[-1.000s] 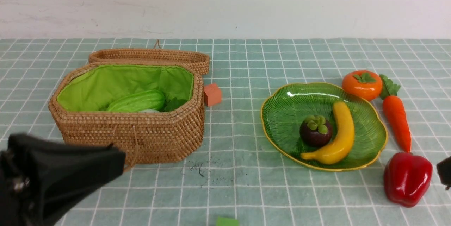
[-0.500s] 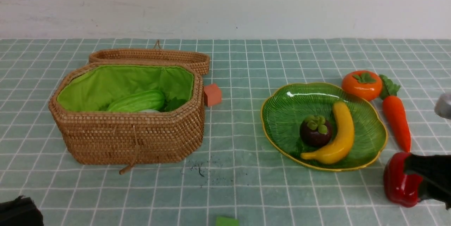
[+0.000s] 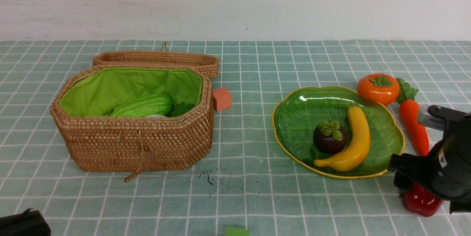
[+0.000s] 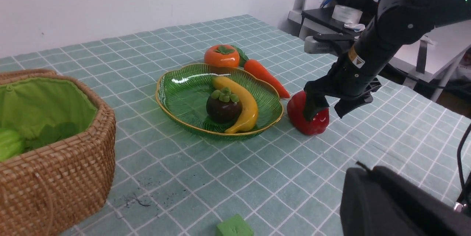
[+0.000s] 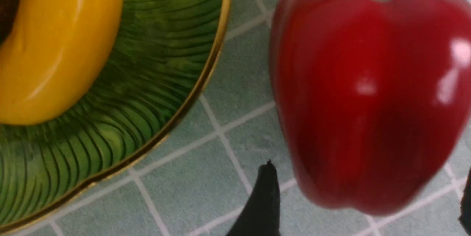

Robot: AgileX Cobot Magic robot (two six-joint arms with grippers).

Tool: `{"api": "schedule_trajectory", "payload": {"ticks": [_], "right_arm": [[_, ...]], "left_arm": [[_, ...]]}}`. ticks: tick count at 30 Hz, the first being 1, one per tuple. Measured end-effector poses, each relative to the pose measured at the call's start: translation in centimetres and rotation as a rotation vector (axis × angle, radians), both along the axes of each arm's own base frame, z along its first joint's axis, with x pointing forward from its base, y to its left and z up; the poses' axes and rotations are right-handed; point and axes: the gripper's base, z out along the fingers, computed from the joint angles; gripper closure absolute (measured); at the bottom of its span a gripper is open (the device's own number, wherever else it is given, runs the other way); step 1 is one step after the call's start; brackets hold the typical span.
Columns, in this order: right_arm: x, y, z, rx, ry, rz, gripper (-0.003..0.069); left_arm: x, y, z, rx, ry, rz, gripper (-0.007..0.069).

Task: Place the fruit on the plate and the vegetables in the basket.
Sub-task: Grab a mountain bell pepper with your right arm and put it into the left basket

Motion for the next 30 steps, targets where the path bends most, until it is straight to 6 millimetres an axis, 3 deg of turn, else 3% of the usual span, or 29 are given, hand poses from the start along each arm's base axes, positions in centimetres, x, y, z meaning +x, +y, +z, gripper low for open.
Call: {"api": "schedule_trajectory", "payload": {"ticks": [5, 11, 16, 21, 30], "right_arm": [[1.2, -0.8, -1.7, 0.008, 0.006, -0.036, 0.0058], [1.9, -1.1, -2.5, 0.017, -0.013, -0.036, 0.0074], [2.1, -1.2, -2.7, 0.016, -0.025, -0.029, 0.0092], [2.2, -1.3, -2.7, 0.009, -0.031, -0.021, 0.0163], [2.2, -1.3, -2.7, -0.007, -0.030, 0.001, 0.0163]], "left_arm": [[0.0, 0.0, 0.0, 0.003, 0.001, 0.000, 0.0638], [0.0, 0.0, -0.1, 0.009, -0.003, 0.002, 0.0638], [0.0, 0.0, -0.1, 0.011, -0.004, 0.002, 0.0638], [0.0, 0.0, -0.1, 0.012, -0.005, 0.003, 0.0638], [0.0, 0.0, -0.1, 0.012, -0.005, 0.003, 0.0638]]}}
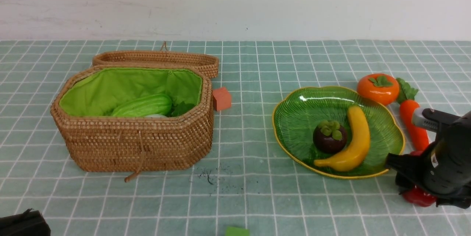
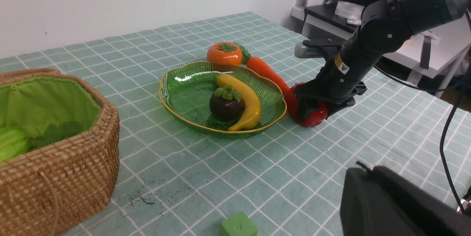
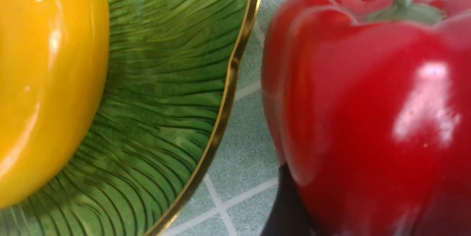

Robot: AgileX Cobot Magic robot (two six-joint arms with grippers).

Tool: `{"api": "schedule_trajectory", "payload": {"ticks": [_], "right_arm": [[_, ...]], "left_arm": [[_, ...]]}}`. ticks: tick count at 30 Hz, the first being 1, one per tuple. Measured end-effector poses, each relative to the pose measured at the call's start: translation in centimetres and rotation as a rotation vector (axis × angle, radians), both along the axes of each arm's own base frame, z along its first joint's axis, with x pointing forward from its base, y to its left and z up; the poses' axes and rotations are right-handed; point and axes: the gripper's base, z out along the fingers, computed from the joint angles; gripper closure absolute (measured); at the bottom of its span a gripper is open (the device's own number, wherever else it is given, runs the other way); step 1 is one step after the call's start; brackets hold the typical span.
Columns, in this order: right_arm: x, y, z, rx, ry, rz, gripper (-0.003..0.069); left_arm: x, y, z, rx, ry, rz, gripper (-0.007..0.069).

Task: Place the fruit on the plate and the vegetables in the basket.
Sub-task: Grab a mountain bell pepper with your right arm and put it into the left basket

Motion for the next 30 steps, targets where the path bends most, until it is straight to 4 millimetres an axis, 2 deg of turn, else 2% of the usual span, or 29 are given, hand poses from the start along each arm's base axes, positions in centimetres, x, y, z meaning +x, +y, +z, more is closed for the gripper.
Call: {"api": "schedule_trajectory", "payload": {"ticks": [3, 7, 10, 11, 12, 13, 15, 18, 19, 20, 21, 22, 23, 24, 25, 27, 28, 30], "right_arm": [[-0.1, -0.1, 0.2, -0.019, 0.011, 0.032, 0.0163], [-0.8, -0.2, 1.4, -0.026, 0.009, 0.057, 0.0163], [-2.3, -0.2, 4.3, -0.003, -0.019, 0.087, 0.0163], [-2.5, -0.2, 4.4, -0.002, -0.014, 0.088, 0.0163], [-3.6, -0.1, 6.1, 0.027, -0.029, 0.117, 0.0163], [-3.8, 0.0, 6.2, 0.030, -0.027, 0.122, 0.0163], [-4.8, 0.6, 8.0, 0.069, -0.051, 0.191, 0.0163], [-4.9, 4.3, 13.2, 0.164, -0.198, 0.458, 0.0163], [-4.7, 4.6, 13.9, 0.178, -0.221, 0.463, 0.0163], [-4.6, 6.1, 15.3, 0.199, -0.272, 0.561, 0.0163], [-3.8, 9.4, 18.6, 0.224, -0.394, 0.768, 0.0163], [-3.7, 9.7, 18.9, 0.216, -0.410, 0.805, 0.0163], [-3.3, 11.2, 20.5, 0.217, -0.471, 0.889, 0.0163], [-2.6, 14.0, 22.2, 0.214, -0.550, 1.048, 0.0163], [-2.4, 14.8, 22.1, 0.223, -0.547, 1.072, 0.0163], [-0.9, 19.0, 23.2, 0.218, -0.624, 1.269, 0.0163], [-0.8, 19.4, 23.6, 0.208, -0.646, 1.294, 0.0163], [1.1, 23.4, 23.1, 0.204, -0.693, 1.435, 0.0163]], "left_arm": [[0.0, 0.0, 0.0, 0.000, 0.000, 0.000, 0.0638], [0.0, 0.0, 0.0, 0.001, 0.000, 0.001, 0.0638], [0.3, -0.3, -0.1, 0.013, 0.014, 0.001, 0.0638], [0.3, -0.3, -0.1, 0.015, 0.016, 0.001, 0.0638], [0.6, -0.6, -0.3, 0.032, 0.028, 0.003, 0.0638], [0.7, -0.7, -0.3, 0.038, 0.032, 0.003, 0.0638], [0.9, -0.9, -0.4, 0.055, 0.036, 0.007, 0.0638], [1.4, -1.1, -0.6, 0.078, 0.054, 0.023, 0.0638], [1.4, -1.1, -0.6, 0.076, 0.056, 0.027, 0.0638], [1.4, -1.1, -0.6, 0.074, 0.062, 0.035, 0.0638], [1.5, -0.9, -0.7, 0.062, 0.083, 0.060, 0.0638], [1.6, -0.9, -0.7, 0.059, 0.086, 0.066, 0.0638], [1.6, -0.8, -0.7, 0.057, 0.097, 0.079, 0.0638], [1.8, -0.6, -0.9, 0.057, 0.116, 0.109, 0.0638], [1.8, -0.5, -0.9, 0.057, 0.121, 0.118, 0.0638], [2.1, -0.2, -1.1, 0.055, 0.152, 0.169, 0.0638], [2.1, -0.1, -1.1, 0.051, 0.155, 0.178, 0.0638], [2.4, 0.3, -1.2, 0.043, 0.176, 0.239, 0.0638]]}}
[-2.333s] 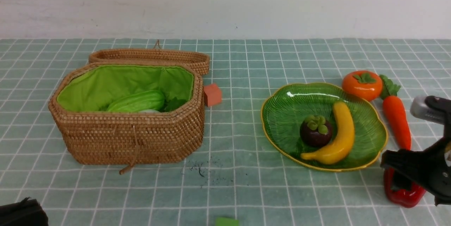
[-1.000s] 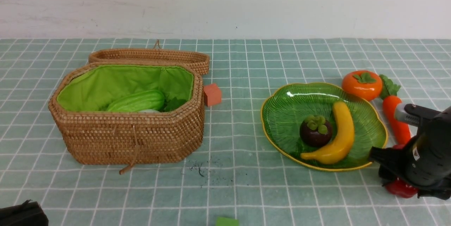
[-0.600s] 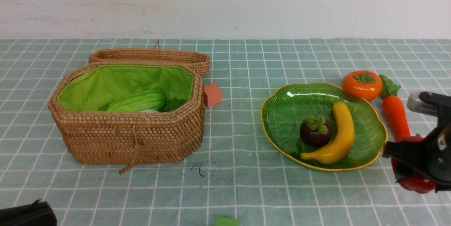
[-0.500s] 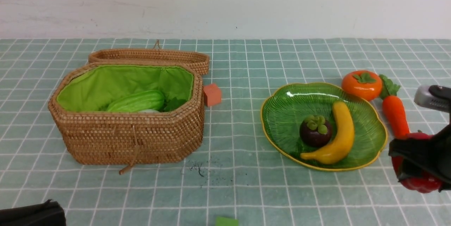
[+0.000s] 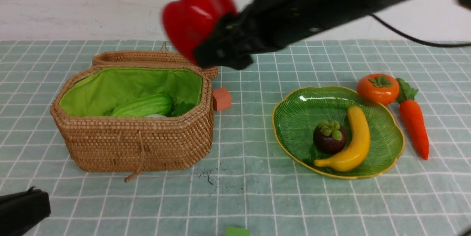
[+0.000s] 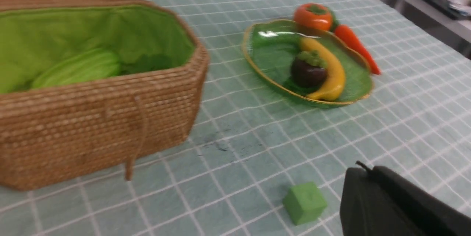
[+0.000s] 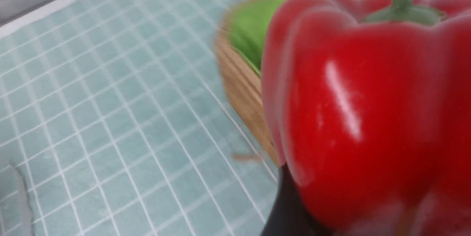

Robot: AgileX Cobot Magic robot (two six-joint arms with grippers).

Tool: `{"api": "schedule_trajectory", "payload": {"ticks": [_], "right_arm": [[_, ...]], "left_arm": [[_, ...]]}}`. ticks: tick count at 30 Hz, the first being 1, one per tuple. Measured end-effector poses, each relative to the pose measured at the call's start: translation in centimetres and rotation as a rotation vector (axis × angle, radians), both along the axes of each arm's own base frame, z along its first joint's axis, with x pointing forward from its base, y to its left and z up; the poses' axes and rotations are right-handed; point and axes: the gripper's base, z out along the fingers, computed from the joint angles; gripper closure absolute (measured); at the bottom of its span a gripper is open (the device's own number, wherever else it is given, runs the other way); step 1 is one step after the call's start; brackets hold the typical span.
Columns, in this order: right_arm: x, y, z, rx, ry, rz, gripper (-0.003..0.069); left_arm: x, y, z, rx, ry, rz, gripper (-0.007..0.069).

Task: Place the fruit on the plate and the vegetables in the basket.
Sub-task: Grab a mountain bell pepper with your right arm and put it into the left basket, then use the right arm to grab a carrot and put it into the left basket

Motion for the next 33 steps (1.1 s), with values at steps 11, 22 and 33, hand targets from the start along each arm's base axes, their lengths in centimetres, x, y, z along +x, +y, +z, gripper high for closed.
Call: {"api": "schedule_trajectory", "payload": {"ticks": [11, 22, 33], "right_arm": [[7.5, 8.9, -7.9, -0.043, -0.025, 0.128, 0.0163], [6.5, 7.5, -6.1, -0.178, -0.064, 0.162, -0.0017], [1.7, -1.8, 4.6, -0.278, 0.010, -0.155, 0.0375]], "left_arm": [[0.3, 0.4, 0.1, 0.001, -0.013, 0.056, 0.0638], [0.3, 0.4, 0.2, -0.006, -0.026, 0.050, 0.0638], [0.2, -0.1, 0.9, -0.050, -0.091, 0.003, 0.0638]]}}
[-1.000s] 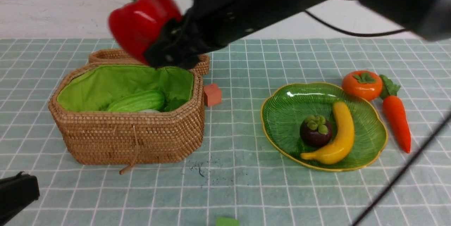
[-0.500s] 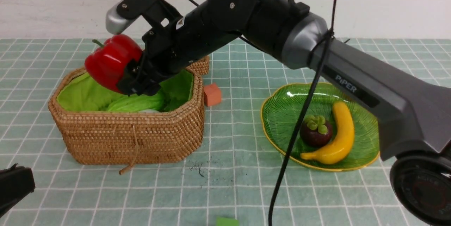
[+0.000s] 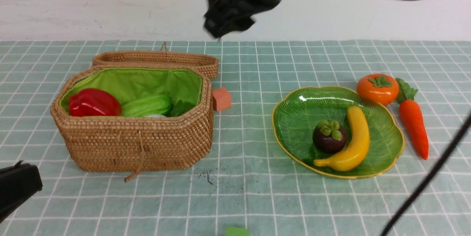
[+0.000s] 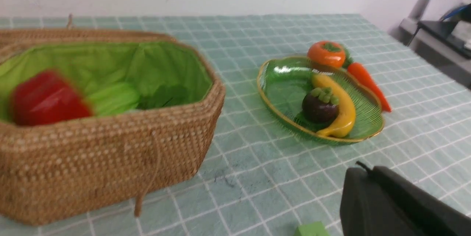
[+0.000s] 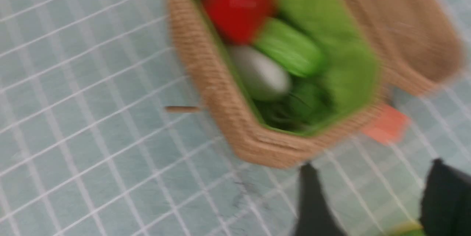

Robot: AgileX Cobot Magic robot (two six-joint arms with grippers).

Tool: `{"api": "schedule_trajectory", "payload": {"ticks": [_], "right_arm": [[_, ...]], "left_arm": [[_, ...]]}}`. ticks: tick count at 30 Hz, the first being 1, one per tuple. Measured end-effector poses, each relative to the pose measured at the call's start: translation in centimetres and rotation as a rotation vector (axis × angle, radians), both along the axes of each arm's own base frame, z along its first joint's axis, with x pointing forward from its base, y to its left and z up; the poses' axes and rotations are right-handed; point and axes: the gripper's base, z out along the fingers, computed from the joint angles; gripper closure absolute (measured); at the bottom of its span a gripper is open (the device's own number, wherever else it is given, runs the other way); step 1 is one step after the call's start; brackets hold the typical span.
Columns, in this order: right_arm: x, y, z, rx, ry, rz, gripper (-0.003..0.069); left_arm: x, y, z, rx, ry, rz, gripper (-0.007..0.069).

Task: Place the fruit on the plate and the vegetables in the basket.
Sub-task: Use the right arm to grab a carrot and put it into the left basket

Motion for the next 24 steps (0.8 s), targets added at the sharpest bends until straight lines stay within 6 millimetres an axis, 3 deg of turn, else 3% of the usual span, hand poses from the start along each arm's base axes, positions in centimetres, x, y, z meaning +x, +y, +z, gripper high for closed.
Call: {"api": "schedule_trajectory", "payload": {"ticks": [2, 3, 4, 5, 6, 9, 10, 11, 12, 15, 18, 20, 21, 22, 24], "right_arm": [[-0.7, -2.3, 1.4, 0.029, 0.010, -0.107, 0.0526], [-0.9, -2.7, 1.7, 0.036, 0.011, -0.126, 0.0548], [-1.2, -4.2, 1.7, 0.039, 0.036, -0.195, 0.0625], [-1.3, -5.7, 1.3, 0.024, 0.061, -0.255, 0.0656], [-1.3, -6.0, 1.2, 0.024, 0.068, -0.271, 0.0662], [-0.7, -11.6, -2.8, -0.070, 0.199, -0.510, 0.0671], [-0.6, -12.4, -3.0, -0.075, 0.204, -0.537, 0.0670], [-0.1, -15.9, -6.1, -0.122, 0.303, -0.677, 0.0657], [0.1, -17.4, -8.0, -0.145, 0.356, -0.734, 0.0648], [0.8, -21.8, -11.7, -0.126, 0.437, -0.883, 0.0608], [2.3, -26.1, -15.6, -0.010, 0.485, -1.016, 0.0499], [3.7, -28.1, -17.6, 0.063, 0.486, -1.063, 0.0411], [4.1, -28.3, -18.0, 0.075, 0.484, -1.063, 0.0380], [5.5, -29.1, -19.7, 0.123, 0.473, -1.066, 0.0300], [6.7, -29.4, -21.4, 0.129, 0.471, -1.053, 0.0234]], "left_arm": [[-0.1, -0.2, 0.3, -0.015, -0.026, -0.018, 0.0638], [-0.1, -0.2, 0.3, -0.015, -0.027, -0.019, 0.0638], [-0.1, -0.2, 0.3, -0.020, -0.032, -0.024, 0.0638], [-0.1, -0.2, 0.3, -0.020, -0.033, -0.025, 0.0638], [-0.1, -0.2, 0.3, -0.020, -0.033, -0.025, 0.0638], [-0.1, -0.2, 0.4, -0.028, -0.035, -0.029, 0.0638], [-0.1, -0.3, 0.4, -0.030, -0.037, -0.030, 0.0638], [-0.1, -0.3, 0.6, -0.044, -0.045, -0.039, 0.0638], [-0.2, -0.4, 0.6, -0.051, -0.051, -0.043, 0.0638], [-0.2, -0.5, 0.7, -0.056, -0.060, -0.049, 0.0638], [-0.1, -0.5, 0.8, -0.058, -0.064, -0.053, 0.0638], [-0.1, -0.6, 0.8, -0.056, -0.062, -0.053, 0.0638], [-0.1, -0.6, 0.8, -0.056, -0.062, -0.053, 0.0638], [-0.1, -0.6, 0.8, -0.055, -0.062, -0.053, 0.0638], [-0.1, -0.6, 0.8, -0.055, -0.062, -0.053, 0.0638]]}}
